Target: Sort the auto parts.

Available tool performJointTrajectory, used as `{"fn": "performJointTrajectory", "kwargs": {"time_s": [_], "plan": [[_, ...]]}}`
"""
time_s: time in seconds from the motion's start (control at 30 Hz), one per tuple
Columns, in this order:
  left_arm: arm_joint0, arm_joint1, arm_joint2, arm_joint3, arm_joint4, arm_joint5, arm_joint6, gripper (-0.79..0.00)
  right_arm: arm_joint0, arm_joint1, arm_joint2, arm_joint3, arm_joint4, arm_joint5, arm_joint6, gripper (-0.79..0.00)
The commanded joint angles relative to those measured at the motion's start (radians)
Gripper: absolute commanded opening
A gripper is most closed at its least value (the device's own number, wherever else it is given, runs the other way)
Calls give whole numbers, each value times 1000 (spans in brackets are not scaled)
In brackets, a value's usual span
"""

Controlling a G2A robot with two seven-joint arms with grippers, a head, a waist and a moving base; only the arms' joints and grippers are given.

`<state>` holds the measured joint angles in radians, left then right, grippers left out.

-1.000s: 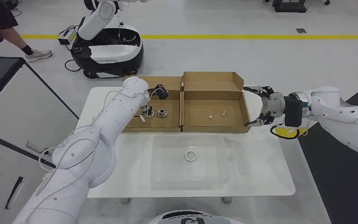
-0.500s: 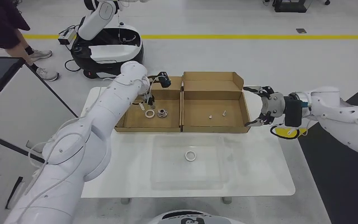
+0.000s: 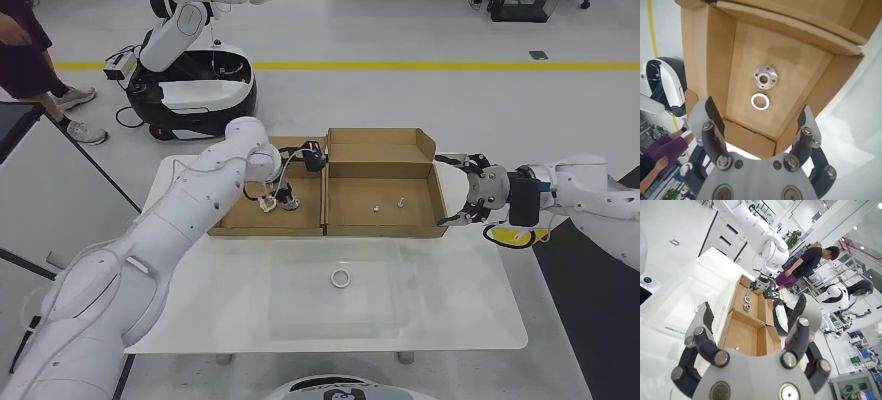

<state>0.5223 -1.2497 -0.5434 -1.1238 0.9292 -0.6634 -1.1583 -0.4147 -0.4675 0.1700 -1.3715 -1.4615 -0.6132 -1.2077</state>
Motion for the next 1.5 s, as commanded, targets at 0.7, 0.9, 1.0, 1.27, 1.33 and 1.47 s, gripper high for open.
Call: {"fn": "performJointTrajectory", "kwargs": {"time_s": [0.7, 0.9, 1.0, 1.27, 1.33, 1.47], "plan": [[128, 342, 64, -767, -266, 149, -148, 0, 0, 0, 0, 0, 0, 0, 0, 0], [109, 340, 94, -770, -265, 116, -114, 0, 0, 0, 0, 0, 0, 0, 0, 0], [101, 329, 109, -760, -261, 102, -98, 0, 0, 0, 0, 0, 0, 0, 0, 0], [73, 276, 159, -713, -255, 91, -43, 0, 0, 0, 0, 0, 0, 0, 0, 0], [69, 265, 170, -703, -259, 88, -37, 0, 0, 0, 0, 0, 0, 0, 0, 0], [59, 242, 187, -687, -274, 86, -21, 0, 0, 0, 0, 0, 0, 0, 0, 0]]}}
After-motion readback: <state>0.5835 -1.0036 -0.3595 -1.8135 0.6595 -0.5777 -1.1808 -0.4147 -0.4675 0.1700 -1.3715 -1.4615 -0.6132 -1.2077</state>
